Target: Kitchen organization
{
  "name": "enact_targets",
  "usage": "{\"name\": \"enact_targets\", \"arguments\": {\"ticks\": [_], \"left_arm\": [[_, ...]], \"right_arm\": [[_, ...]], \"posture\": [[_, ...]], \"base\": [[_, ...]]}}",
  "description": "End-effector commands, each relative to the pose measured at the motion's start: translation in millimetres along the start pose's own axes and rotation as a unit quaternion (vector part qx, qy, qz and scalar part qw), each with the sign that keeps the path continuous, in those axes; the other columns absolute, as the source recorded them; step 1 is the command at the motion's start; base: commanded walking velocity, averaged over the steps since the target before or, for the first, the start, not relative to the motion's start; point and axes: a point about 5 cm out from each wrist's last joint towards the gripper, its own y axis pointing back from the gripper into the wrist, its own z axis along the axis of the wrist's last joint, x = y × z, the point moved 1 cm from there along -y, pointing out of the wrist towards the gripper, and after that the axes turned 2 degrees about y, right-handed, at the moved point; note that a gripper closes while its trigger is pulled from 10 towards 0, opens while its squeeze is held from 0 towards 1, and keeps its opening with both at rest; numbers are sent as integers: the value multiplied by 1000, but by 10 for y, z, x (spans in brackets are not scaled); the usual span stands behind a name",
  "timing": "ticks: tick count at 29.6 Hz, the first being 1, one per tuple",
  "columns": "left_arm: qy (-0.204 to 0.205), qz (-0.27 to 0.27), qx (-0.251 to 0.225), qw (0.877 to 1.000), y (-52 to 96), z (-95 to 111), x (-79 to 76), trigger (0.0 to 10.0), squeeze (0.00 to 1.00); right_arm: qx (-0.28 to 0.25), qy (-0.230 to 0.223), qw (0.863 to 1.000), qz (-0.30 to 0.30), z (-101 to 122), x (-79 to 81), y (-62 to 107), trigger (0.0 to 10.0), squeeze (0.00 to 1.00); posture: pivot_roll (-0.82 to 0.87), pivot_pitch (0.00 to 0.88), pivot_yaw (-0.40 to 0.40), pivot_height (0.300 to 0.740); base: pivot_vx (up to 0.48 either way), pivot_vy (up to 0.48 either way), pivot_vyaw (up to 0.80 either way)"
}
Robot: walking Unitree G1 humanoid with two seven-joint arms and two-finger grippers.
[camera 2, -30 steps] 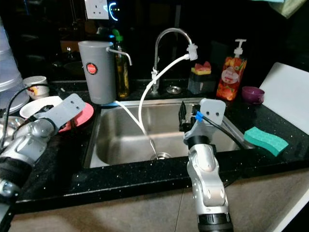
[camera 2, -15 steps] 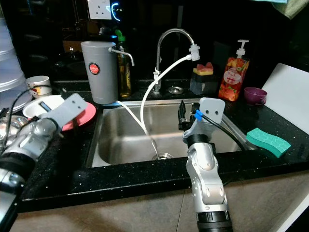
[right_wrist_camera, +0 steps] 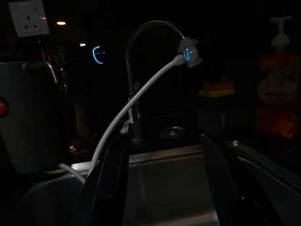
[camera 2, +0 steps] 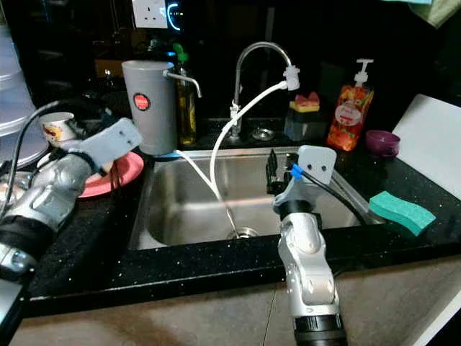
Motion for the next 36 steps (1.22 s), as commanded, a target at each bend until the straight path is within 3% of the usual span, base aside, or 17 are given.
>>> {"name": "enact_targets", "arguments": {"ticks": [1, 3, 4, 8, 9, 12, 18, 19, 21, 22, 27, 28, 36], "left_arm": [[41, -13, -12, 999, 25, 80, -65, 10000, 0], [129, -67, -64, 987, 146, 374, -267, 10000, 0], [186, -121, -97, 970, 288, 579, -436, 10000, 0], [211, -149, -102, 961, 363, 650, -527, 10000, 0], [243, -224, -86, 940, 520, 691, -801, 10000, 0], [249, -281, -32, 926, 686, 591, -1153, 10000, 0], [284, -280, 25, 916, 738, 445, -1275, 10000, 0], [294, -278, 37, 914, 746, 409, -1288, 10000, 784], [305, -277, 51, 910, 763, 378, -1295, 10000, 784], [329, -280, 56, 900, 763, 367, -1288, 10000, 1000], [341, -275, 33, 898, 771, 443, -1173, 10000, 1000], [340, -267, 30, 901, 758, 449, -1138, 10000, 0], [347, -203, 64, 913, 676, 323, -902, 10000, 0]], "right_arm": [[-2, 0, 1000, -1, -6, -6, -4, 10000, 0], [-2, 1, 1000, -2, -4, -9, -2, 10000, 0], [-2, 1, 1000, -3, -4, -14, 1, 10000, 0], [-2, 1, 1000, -3, -5, -17, 2, 10000, 0], [1, 2, 1000, -2, -19, -16, 3, 10000, 0], [2, 1, 1000, 3, -20, 3, 0, 10000, 0], [1, -1, 1000, 5, -24, 16, -10, 10000, 0], [2, -1, 1000, 6, -26, 21, -10, 10000, 0], [2, -2, 1000, 7, -28, 26, -11, 10000, 0], [2, -2, 1000, 7, -27, 26, -12, 10000, 0], [1, -2, 1000, 8, -29, 31, -11, 10000, 0], [1, -2, 1000, 9, -28, 32, -13, 10000, 0], [0, -2, 1000, 12, -27, 42, -22, 10000, 0]], "posture": [[171, 0, -64, 740], [169, 0, -61, 740], [169, 0, -61, 740], [169, 0, -61, 740], [169, 0, -61, 740], [180, 0, -69, 740], [188, 0, -73, 740], [187, 0, -74, 740], [187, 0, -74, 740], [187, 0, -74, 740], [187, 0, -75, 740], [187, 0, -75, 740], [195, 0, -75, 740]], "base": [[0, 0, 0], [0, 0, 0], [0, 0, 0], [0, 0, 0], [0, 0, 0], [0, 0, 0], [0, 0, 0], [0, 0, 0], [0, 0, 0], [0, 0, 0], [0, 0, 0], [0, 0, 0], [0, 0, 0]]}}
